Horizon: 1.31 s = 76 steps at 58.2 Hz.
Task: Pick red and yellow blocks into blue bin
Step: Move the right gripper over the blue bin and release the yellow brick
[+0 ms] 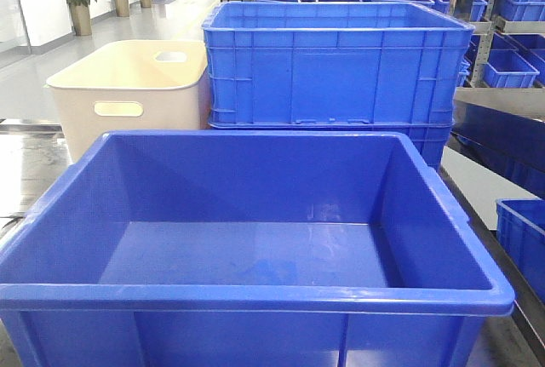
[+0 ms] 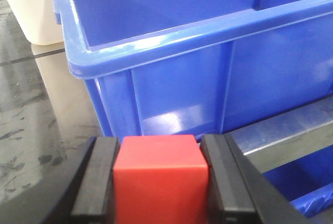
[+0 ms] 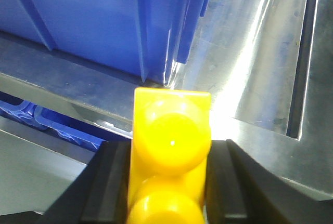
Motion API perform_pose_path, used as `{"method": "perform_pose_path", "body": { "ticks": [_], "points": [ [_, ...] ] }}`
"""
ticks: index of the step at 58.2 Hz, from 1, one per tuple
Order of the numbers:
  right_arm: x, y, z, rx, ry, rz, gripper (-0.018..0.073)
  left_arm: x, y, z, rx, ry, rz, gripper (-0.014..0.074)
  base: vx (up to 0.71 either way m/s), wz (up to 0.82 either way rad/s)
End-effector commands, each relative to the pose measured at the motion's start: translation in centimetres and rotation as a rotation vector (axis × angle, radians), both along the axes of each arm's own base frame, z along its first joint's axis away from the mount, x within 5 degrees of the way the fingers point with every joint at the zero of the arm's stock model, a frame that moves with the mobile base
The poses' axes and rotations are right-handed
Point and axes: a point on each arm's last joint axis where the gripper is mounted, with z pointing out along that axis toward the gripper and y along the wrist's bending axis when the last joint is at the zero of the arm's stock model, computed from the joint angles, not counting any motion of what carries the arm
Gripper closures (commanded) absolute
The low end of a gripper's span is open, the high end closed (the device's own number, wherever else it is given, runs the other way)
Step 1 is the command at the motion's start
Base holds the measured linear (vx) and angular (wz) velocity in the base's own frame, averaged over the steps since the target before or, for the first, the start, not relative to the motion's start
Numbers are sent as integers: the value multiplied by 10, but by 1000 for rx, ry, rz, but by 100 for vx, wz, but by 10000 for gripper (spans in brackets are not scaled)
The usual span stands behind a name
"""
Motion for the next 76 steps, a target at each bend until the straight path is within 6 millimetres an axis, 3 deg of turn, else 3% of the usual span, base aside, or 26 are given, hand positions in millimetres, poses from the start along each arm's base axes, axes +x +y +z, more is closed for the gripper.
{"method": "perform_pose_path", "body": {
  "ticks": [1, 15, 29, 37, 49, 62, 70, 76],
  "points": [
    [4, 1, 15, 20, -106, 10, 318, 2, -1, 14, -44, -88, 0, 359, 0, 0],
    [5, 3, 23, 62, -138, 12, 318, 2, -1, 14, -44, -88, 0, 359, 0, 0],
    [5, 11, 98, 122, -367, 128, 318, 2, -1, 14, -44, -88, 0, 359, 0, 0],
    [23, 26, 128, 126, -446, 230, 317, 2, -1, 14, -44, -88, 0, 359, 0, 0],
    [89, 55, 132, 55, -419, 299, 315, 2, -1, 14, -44, -88, 0, 359, 0, 0],
    [169, 87, 110, 27, -297, 300, 315, 2, -1, 14, -44, -88, 0, 359, 0, 0],
    [203, 101, 96, 29, -226, 292, 293, 2, -1, 14, -44, -88, 0, 359, 0, 0],
    [220, 108, 86, 19, -182, 298, 214, 2, -1, 14, -44, -88, 0, 359, 0, 0]
  ]
}}
